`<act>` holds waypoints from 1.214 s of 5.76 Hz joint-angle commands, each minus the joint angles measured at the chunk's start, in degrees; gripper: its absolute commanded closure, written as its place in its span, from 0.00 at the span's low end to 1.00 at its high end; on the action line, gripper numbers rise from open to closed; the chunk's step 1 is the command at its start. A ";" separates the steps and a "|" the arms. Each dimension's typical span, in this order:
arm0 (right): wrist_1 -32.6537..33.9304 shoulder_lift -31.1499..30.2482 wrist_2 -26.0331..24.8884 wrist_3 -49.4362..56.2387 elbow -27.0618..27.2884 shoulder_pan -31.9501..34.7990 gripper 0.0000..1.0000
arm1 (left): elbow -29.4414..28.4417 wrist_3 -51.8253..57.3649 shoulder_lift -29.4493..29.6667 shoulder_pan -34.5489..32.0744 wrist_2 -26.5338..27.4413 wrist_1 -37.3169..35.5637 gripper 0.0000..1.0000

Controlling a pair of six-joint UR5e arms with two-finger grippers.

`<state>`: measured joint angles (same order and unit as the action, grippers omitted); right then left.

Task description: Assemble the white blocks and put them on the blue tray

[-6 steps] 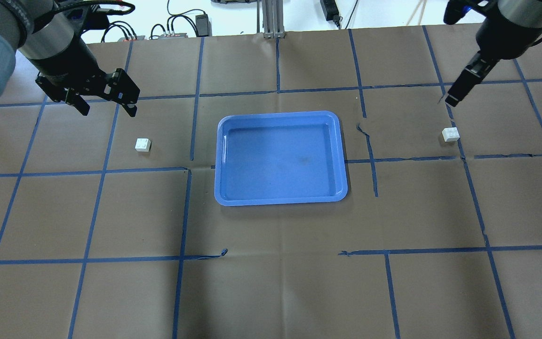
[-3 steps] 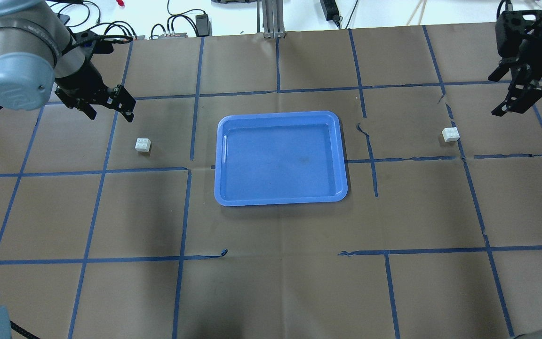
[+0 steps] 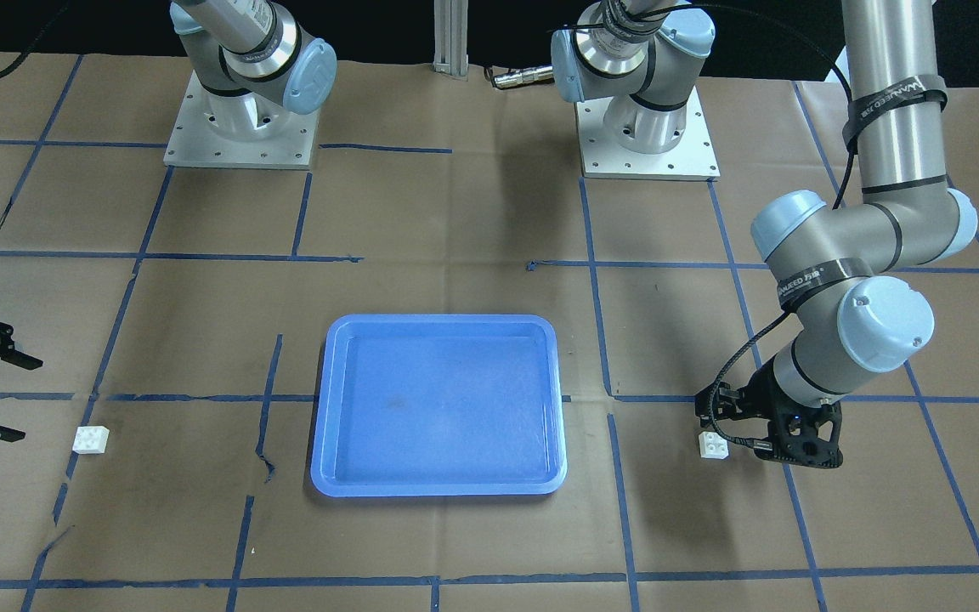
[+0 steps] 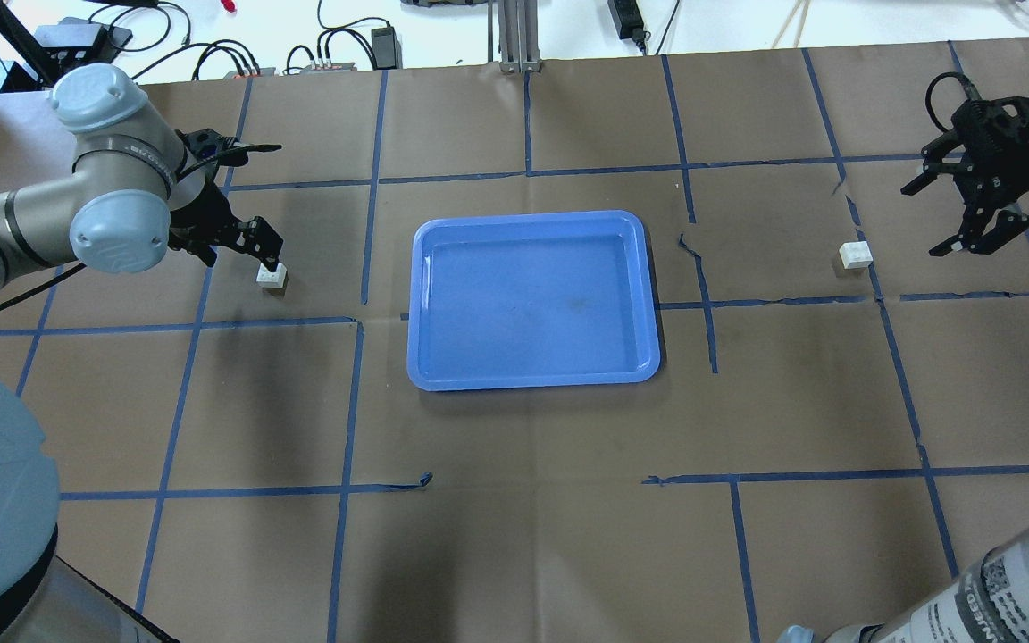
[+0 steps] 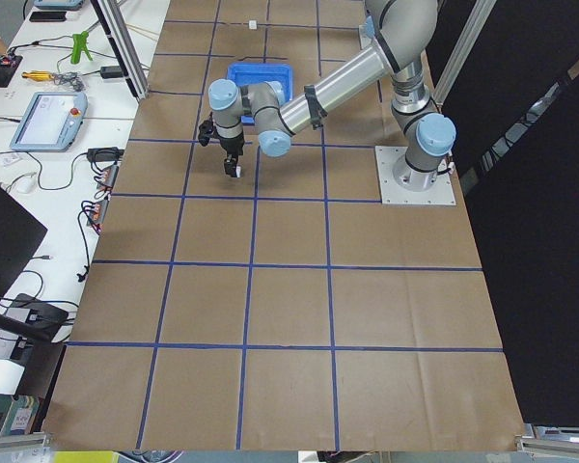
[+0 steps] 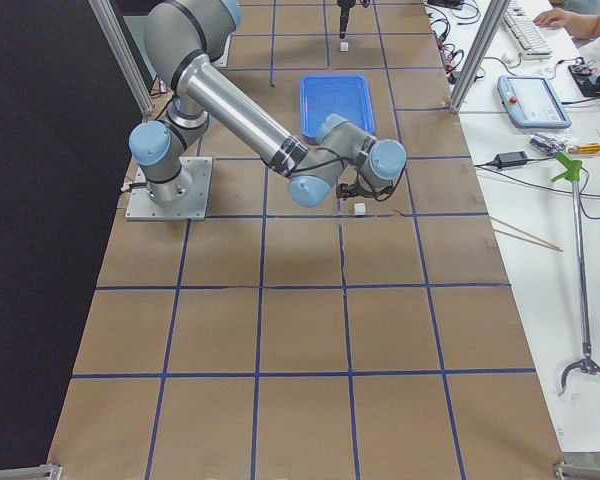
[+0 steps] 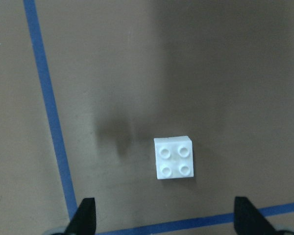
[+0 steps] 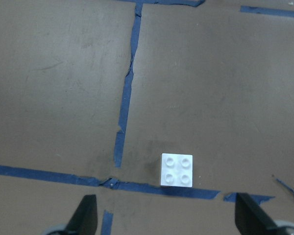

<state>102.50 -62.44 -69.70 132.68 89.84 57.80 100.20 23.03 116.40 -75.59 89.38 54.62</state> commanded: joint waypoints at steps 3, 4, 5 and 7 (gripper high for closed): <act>2.52 9.70 13.40 4.08 -0.46 -1.82 0.00 | 0.87 0.08 2.25 -0.08 -0.61 -1.53 0.30; 2.53 10.23 13.88 4.34 -0.46 -1.82 0.00 | 0.79 0.00 2.26 0.01 -0.61 -1.71 0.67; 2.62 10.93 13.19 4.26 0.07 -1.82 0.00 | 0.96 0.08 2.26 0.01 -0.61 -1.71 0.76; 2.45 10.68 13.36 4.08 -0.63 -1.82 0.00 | 0.61 0.52 1.30 0.01 -0.52 -1.71 1.00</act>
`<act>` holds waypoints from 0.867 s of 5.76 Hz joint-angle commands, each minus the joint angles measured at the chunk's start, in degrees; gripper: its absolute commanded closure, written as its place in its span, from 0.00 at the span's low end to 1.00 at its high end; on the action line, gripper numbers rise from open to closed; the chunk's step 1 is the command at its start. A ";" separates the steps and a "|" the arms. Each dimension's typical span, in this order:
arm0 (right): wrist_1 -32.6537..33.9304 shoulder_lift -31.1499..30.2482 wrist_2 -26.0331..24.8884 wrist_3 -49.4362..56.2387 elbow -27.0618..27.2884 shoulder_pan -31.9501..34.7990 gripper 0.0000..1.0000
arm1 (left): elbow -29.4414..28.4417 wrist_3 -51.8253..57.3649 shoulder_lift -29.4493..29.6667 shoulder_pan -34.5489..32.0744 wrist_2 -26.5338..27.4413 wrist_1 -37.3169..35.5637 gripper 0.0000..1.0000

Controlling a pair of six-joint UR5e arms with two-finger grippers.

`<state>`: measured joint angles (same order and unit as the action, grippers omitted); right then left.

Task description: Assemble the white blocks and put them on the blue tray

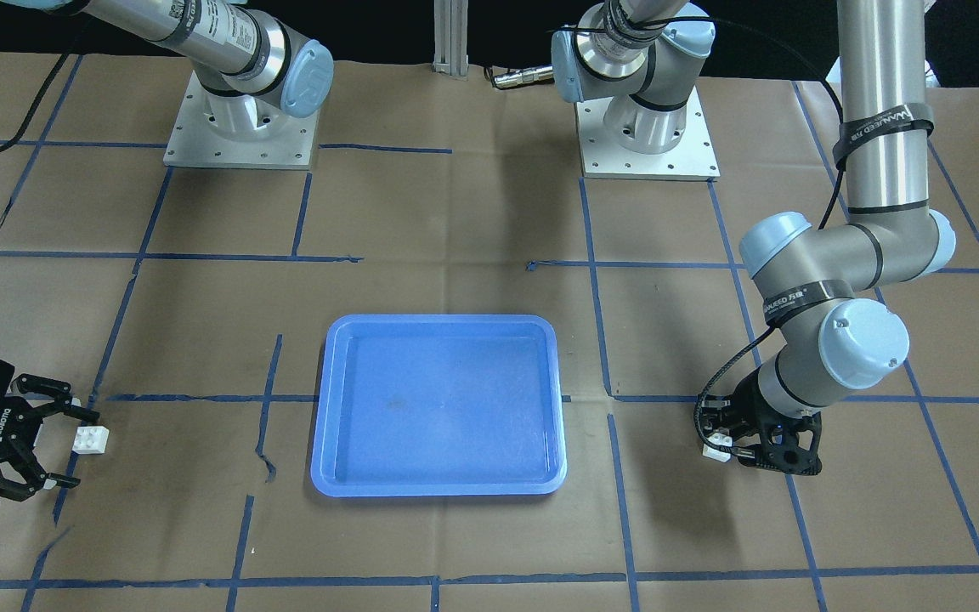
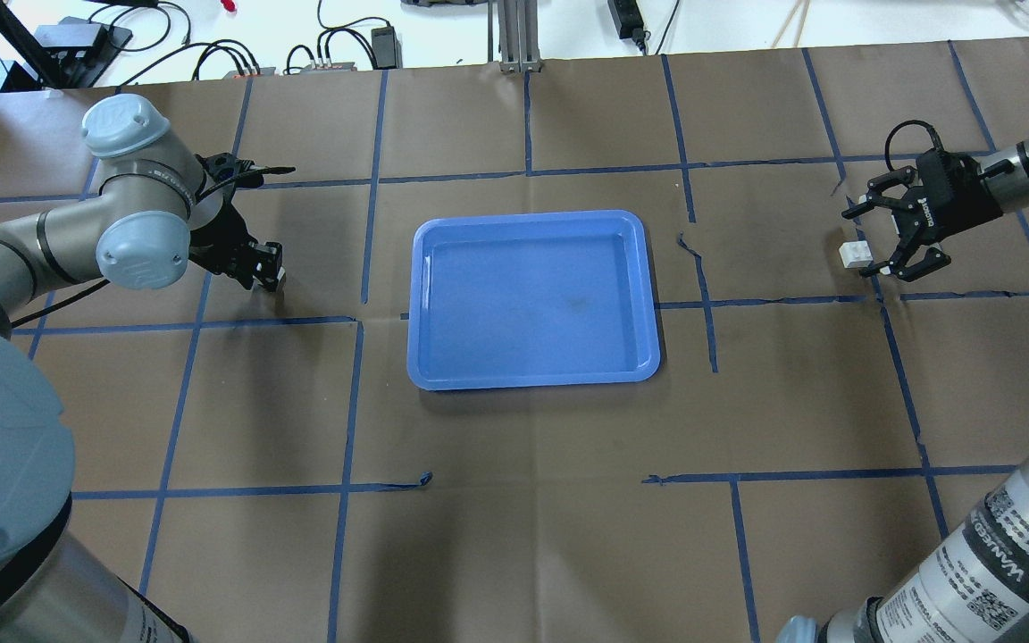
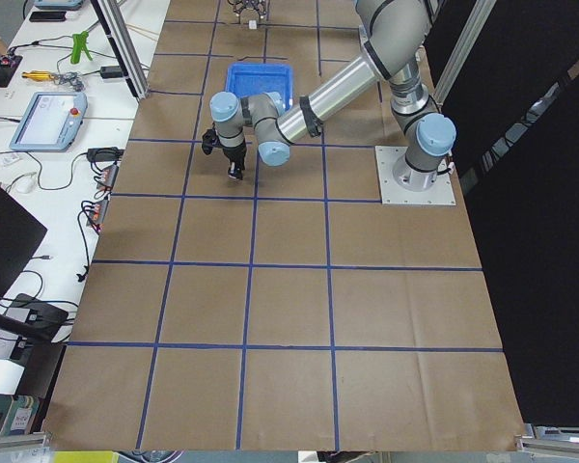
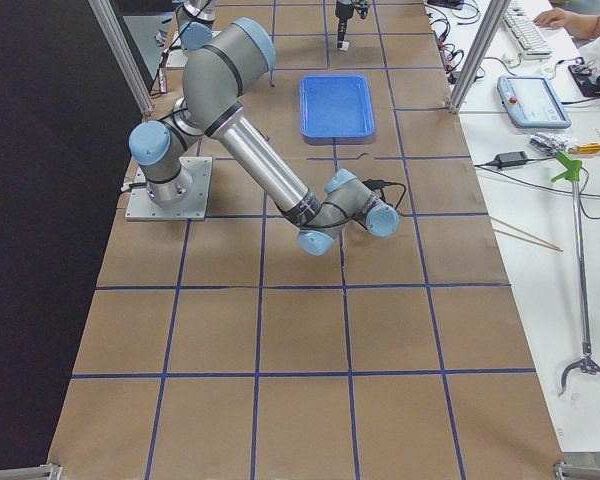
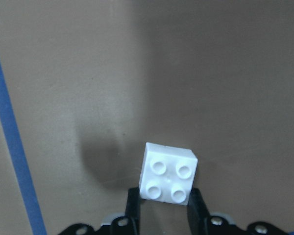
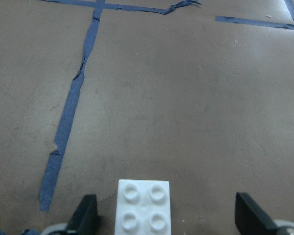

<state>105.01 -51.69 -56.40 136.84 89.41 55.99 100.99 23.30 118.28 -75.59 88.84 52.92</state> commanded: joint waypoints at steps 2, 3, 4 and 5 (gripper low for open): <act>-0.07 -0.34 0.59 -0.43 -0.29 0.00 0.26 | -0.80 5.91 -3.48 -2.26 0.11 1.04 1.00; 0.02 -0.34 0.15 -0.43 -0.29 0.00 0.34 | 0.07 13.45 -5.50 -6.89 0.11 1.05 1.00; 0.02 -0.34 -0.03 -0.43 -0.37 0.00 0.41 | 0.08 24.66 -6.04 -11.03 -3.29 1.14 1.00; 0.10 -0.43 -0.11 -0.43 -0.55 0.00 0.56 | 0.00 28.25 -6.48 -16.99 -5.32 3.05 1.00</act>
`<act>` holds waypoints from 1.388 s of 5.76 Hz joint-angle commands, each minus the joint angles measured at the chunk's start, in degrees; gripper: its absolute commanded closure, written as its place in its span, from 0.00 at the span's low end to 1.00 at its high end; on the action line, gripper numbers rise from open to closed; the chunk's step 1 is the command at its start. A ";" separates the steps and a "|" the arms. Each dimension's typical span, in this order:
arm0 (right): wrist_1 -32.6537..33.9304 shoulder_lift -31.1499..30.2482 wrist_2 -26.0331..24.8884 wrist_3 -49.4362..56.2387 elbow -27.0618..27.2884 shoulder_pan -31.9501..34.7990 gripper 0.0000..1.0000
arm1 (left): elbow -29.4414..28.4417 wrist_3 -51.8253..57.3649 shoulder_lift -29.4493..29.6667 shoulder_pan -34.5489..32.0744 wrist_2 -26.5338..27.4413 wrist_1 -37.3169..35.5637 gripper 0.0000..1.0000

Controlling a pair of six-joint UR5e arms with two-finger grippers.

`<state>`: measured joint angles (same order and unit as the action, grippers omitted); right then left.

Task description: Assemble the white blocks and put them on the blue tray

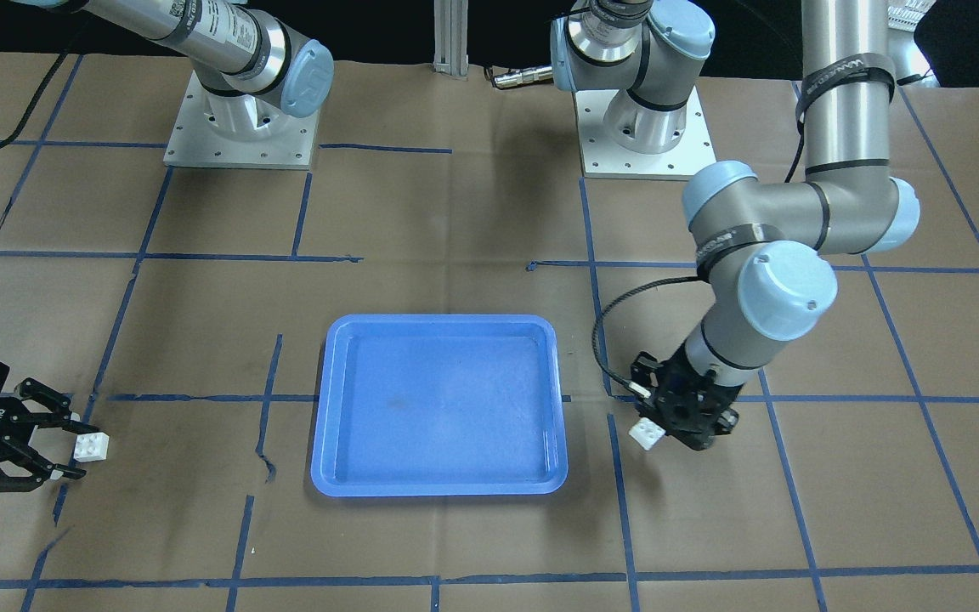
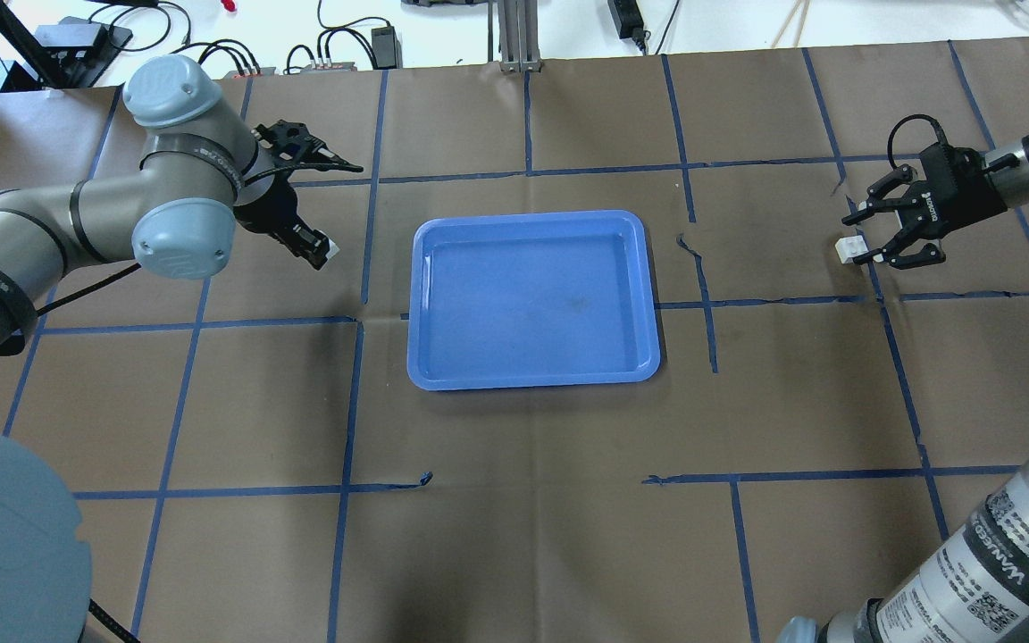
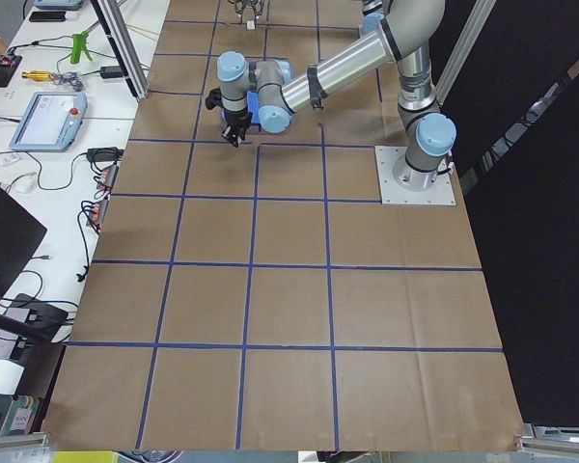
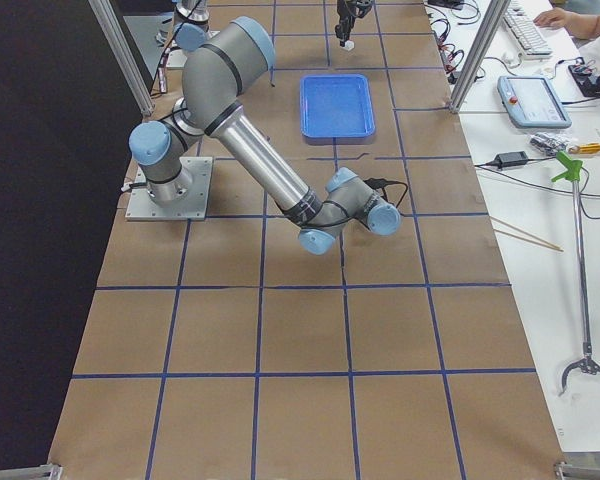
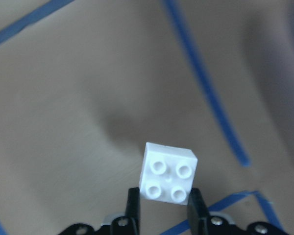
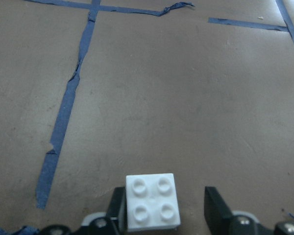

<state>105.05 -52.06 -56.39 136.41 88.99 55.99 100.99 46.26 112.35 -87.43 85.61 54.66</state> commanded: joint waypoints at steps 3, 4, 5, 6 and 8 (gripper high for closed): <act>-0.37 -1.80 -0.39 -2.44 -2.15 0.09 0.70 | -1.06 15.24 1.47 -18.28 -1.85 3.09 1.00; -1.42 -3.99 -0.21 -8.64 -2.24 0.96 0.70 | -0.97 15.18 3.12 -18.65 -1.76 2.91 1.00; -1.51 -4.97 0.22 -10.10 -1.89 3.32 0.70 | -1.32 15.18 6.01 -18.74 -1.68 0.39 1.00; -2.12 -5.76 0.40 -14.20 -1.28 5.34 0.70 | -1.32 15.09 6.56 -18.92 0.41 -0.07 1.00; -1.00 -11.55 2.32 -18.00 7.64 9.65 0.69 | -1.32 14.05 6.92 -19.62 0.61 -0.25 1.00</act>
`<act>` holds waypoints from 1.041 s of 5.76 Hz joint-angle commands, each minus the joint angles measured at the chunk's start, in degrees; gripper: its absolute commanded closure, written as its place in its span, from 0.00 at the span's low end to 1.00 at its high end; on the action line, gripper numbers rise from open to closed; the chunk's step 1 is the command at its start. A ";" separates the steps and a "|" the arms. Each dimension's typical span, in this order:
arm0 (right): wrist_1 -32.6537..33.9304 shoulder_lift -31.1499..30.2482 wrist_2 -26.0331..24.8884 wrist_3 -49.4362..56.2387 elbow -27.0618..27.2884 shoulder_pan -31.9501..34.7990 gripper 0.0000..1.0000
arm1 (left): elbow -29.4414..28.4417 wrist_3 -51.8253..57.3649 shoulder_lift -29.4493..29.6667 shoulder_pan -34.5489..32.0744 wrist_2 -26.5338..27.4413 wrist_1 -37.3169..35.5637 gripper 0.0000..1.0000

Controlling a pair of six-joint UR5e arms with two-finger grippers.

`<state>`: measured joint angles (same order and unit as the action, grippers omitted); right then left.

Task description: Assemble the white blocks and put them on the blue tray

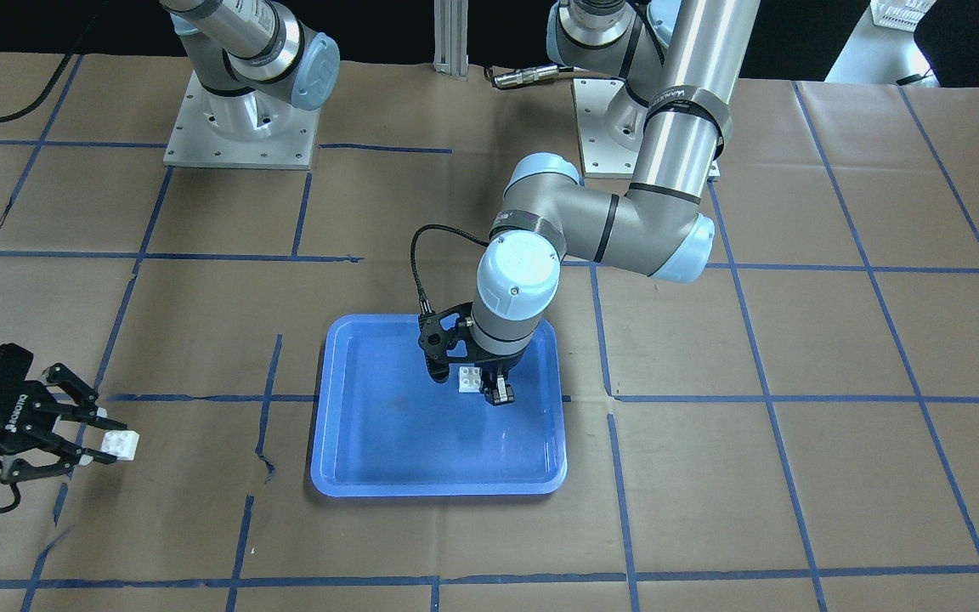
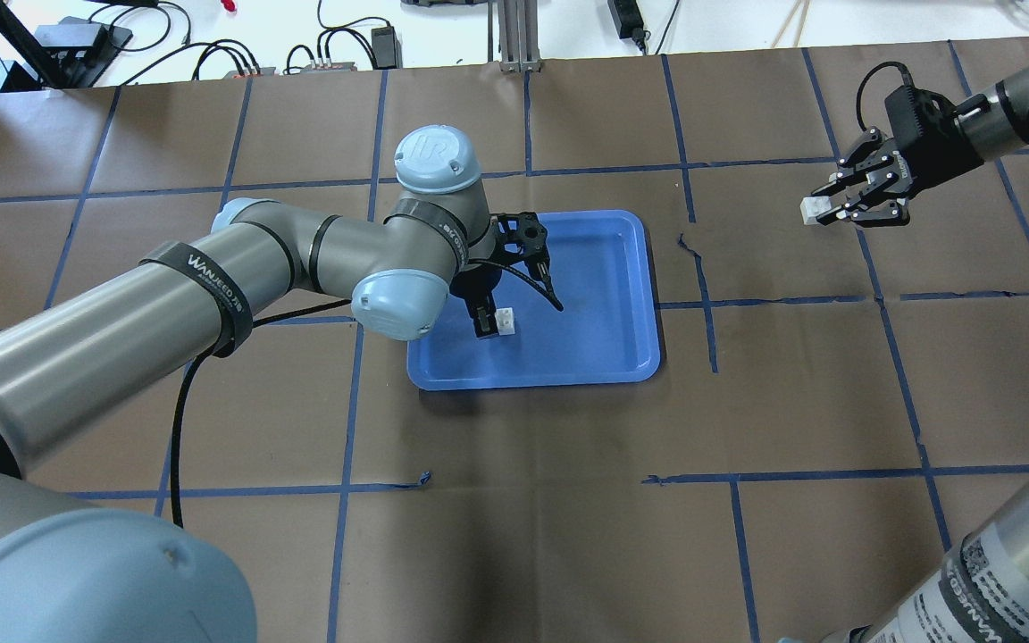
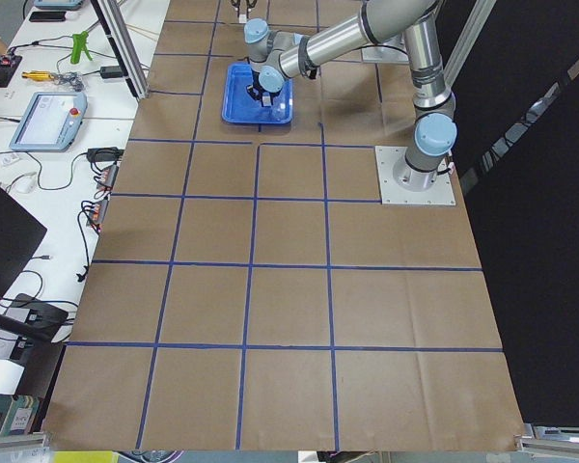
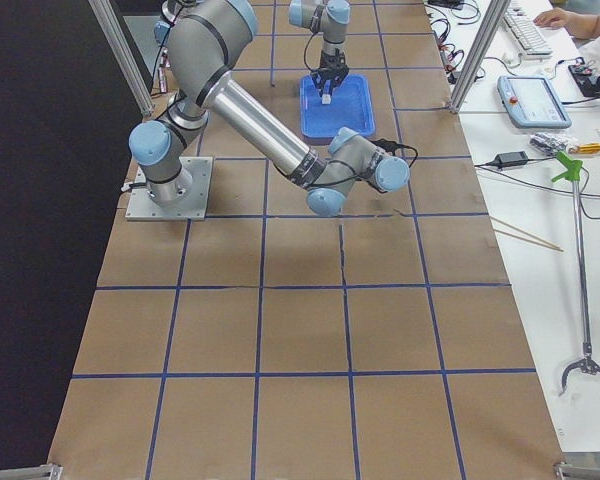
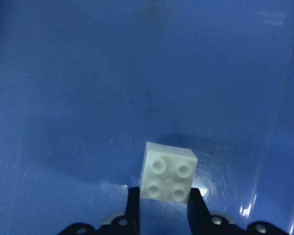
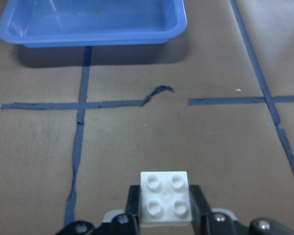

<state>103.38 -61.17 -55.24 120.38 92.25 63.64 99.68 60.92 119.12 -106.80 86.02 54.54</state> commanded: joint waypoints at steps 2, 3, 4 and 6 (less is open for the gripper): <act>8.30 -4.57 3.83 -6.20 10.56 4.02 0.69 | -0.01 -3.16 0.06 -0.77 0.12 -0.49 0.96; 10.77 -5.87 3.83 -9.95 12.76 5.51 0.69 | -0.10 -3.61 0.06 -1.21 0.12 -0.49 0.96; 15.40 -6.67 3.91 -11.73 15.65 6.66 0.69 | -0.01 -4.31 0.06 -1.39 0.12 -1.01 0.93; 25.87 -6.77 3.91 -17.17 19.98 8.51 0.69 | 0.17 -4.84 0.06 -1.57 0.20 -1.11 0.29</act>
<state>125.13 -67.86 -51.34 105.81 110.69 71.34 99.74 56.36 119.21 -108.31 86.16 53.45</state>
